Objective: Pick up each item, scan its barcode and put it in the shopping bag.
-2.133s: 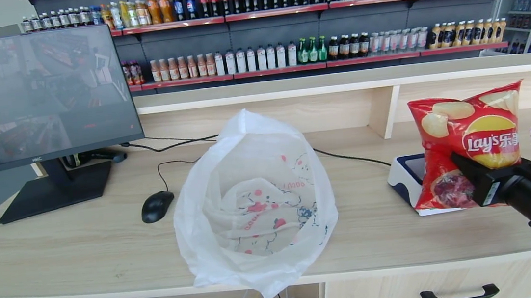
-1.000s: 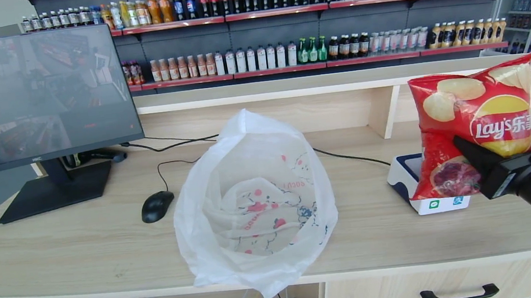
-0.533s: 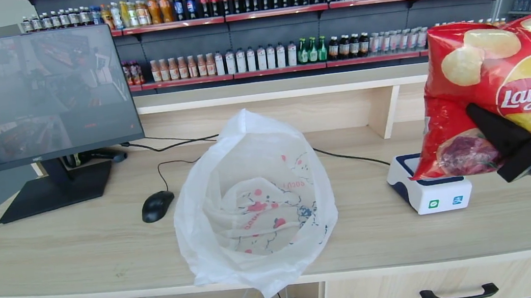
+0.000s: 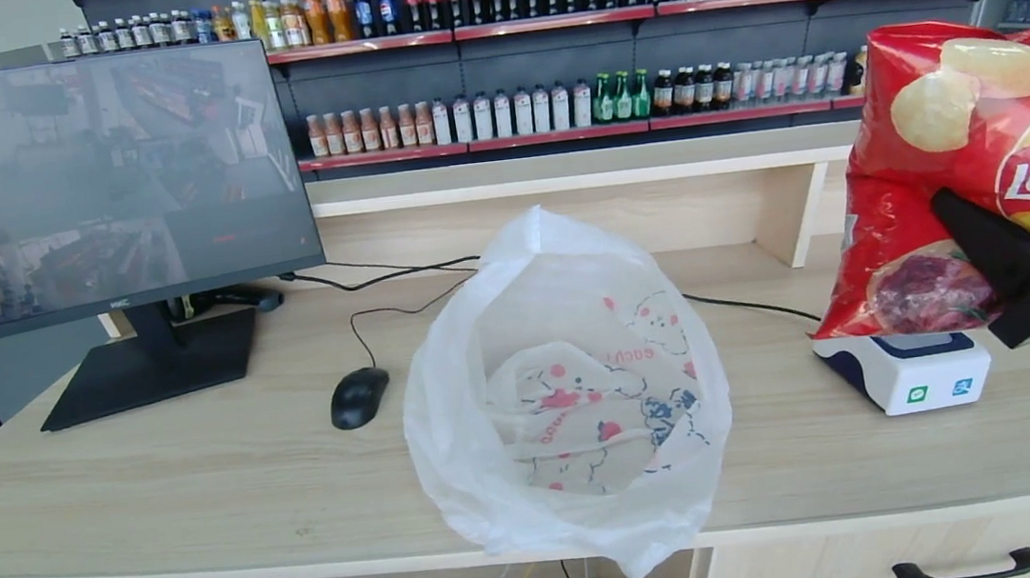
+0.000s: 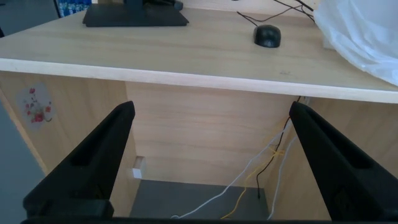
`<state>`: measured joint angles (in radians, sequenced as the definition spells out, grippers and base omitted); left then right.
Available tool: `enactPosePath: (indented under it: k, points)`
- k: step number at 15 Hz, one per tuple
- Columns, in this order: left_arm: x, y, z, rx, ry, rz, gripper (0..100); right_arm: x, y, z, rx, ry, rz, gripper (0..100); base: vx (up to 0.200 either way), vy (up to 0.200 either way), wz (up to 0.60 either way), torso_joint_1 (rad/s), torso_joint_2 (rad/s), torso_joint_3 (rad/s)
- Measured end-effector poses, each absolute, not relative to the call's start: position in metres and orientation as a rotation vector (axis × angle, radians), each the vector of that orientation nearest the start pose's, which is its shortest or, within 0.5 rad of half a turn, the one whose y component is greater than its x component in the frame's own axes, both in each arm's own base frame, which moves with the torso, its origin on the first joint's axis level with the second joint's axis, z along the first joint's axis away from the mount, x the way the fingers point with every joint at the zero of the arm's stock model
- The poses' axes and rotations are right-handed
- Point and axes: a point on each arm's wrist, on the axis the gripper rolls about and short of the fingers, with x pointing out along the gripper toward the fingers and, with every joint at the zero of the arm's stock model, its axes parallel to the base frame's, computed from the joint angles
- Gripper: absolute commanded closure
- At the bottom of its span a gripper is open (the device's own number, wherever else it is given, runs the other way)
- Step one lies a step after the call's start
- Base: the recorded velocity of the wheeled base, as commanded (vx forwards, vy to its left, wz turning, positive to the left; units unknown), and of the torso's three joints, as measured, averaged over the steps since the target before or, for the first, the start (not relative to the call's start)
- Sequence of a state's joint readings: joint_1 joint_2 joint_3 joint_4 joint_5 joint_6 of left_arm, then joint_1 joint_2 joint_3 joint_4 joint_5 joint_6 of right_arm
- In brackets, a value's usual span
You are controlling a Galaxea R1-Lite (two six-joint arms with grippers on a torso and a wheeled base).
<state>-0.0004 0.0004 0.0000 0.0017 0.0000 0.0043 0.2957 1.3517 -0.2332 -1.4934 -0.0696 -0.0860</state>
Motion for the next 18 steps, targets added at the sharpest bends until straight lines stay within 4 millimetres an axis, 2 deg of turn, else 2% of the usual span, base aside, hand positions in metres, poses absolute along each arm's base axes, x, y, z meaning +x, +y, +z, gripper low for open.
enactPosePath:
  k: [2,8,13,18]
  points:
    - [-0.023,0.0,0.075,0.004,0.002,0.0,0,0.166,0.049,0.206,-0.017,-0.377,0.209,100,0.0,0.2,0.0,0.007,0.0,0.007]
    - [-0.023,0.0,0.075,0.007,0.002,-0.001,0,0.165,0.049,0.2,-0.021,-0.352,0.217,100,0.0,0.0,0.0,0.0,0.0,0.0]
    - [-0.023,0.0,0.075,0.006,0.001,-0.001,0,0.164,0.058,0.196,-0.016,-0.336,0.267,100,0.0,0.0,0.6,0.003,0.0,0.004]
    - [-0.023,0.0,0.075,0.009,0.002,-0.002,0,0.165,0.068,0.193,0.022,-0.301,0.329,100,0.0,0.0,0.0,0.0,0.0,0.0]
